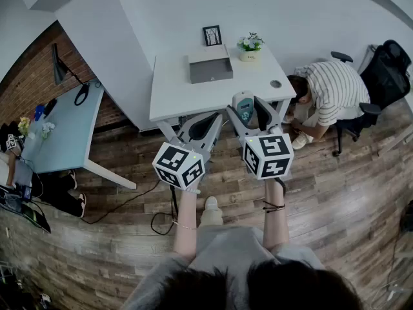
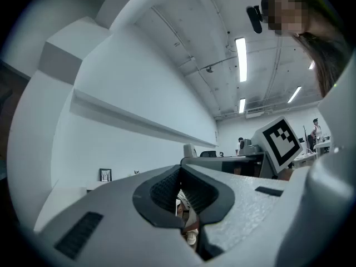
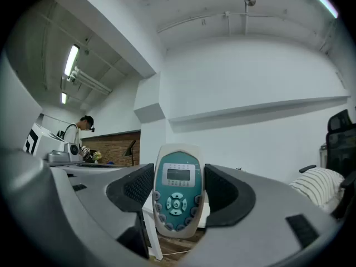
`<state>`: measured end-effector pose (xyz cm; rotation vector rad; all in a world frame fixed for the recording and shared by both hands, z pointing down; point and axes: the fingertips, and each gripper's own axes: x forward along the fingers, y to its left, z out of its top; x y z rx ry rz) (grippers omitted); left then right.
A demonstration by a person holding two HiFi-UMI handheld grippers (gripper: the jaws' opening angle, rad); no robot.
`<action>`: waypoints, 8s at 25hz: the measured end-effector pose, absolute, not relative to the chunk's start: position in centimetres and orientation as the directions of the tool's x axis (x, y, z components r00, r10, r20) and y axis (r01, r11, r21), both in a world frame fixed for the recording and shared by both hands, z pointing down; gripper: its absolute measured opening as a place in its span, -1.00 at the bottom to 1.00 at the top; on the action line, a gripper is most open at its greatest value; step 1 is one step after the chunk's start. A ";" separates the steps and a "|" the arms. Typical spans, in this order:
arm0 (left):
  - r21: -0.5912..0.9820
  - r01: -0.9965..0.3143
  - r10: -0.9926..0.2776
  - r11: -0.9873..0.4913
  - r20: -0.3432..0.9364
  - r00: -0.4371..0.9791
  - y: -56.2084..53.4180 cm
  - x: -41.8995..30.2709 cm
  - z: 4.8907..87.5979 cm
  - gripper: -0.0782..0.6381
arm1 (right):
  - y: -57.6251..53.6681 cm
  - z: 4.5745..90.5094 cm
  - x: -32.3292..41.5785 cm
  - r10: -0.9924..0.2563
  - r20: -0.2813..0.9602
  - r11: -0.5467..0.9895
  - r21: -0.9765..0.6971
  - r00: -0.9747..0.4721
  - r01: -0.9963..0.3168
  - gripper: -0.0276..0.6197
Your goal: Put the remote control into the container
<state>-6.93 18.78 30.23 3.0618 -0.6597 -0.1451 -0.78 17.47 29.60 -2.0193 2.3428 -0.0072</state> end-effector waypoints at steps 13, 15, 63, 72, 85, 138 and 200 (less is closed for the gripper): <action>0.028 -0.415 -0.416 -0.909 -0.089 0.905 18.8 -6.9 30.5 -0.77 | 17.3 29.9 -0.7 -0.987 -0.015 0.159 -0.009 -0.158 -0.987 -0.04; 0.032 -0.422 -0.424 -0.906 -0.087 0.902 18.6 -7.1 30.7 -0.77 | 17.2 30.2 -0.7 -0.987 -0.008 0.160 -0.008 -0.160 -0.987 -0.04; 0.103 -0.455 -0.461 -0.885 -0.044 0.886 -1.9 -1.3 32.8 -0.77 | -2.4 32.7 5.1 -0.962 0.083 0.261 -0.015 -0.261 -0.965 -0.04; 0.109 -0.464 -0.469 -0.879 -0.024 0.883 -6.5 -0.9 33.8 -0.77 | -6.7 33.6 6.0 -0.960 0.097 0.261 -0.027 -0.263 -0.965 -0.04; 0.157 -0.502 -0.505 -0.850 0.023 0.863 -9.2 -2.5 37.0 -0.77 | -9.6 36.5 5.6 -0.948 0.145 0.276 -0.059 -0.282 -0.959 -0.04; 0.277 -0.655 -0.649 -0.703 0.126 0.750 -30.9 -0.2 42.4 -0.77 | -34.1 42.0 5.8 -0.722 0.377 0.629 0.008 -0.581 -0.777 -0.04; 0.462 -0.685 -0.588 -0.563 0.358 0.725 -34.0 -1.7 54.0 -0.77 | -37.3 63.7 0.8 -0.229 0.894 0.822 -0.035 -0.385 -0.568 -0.04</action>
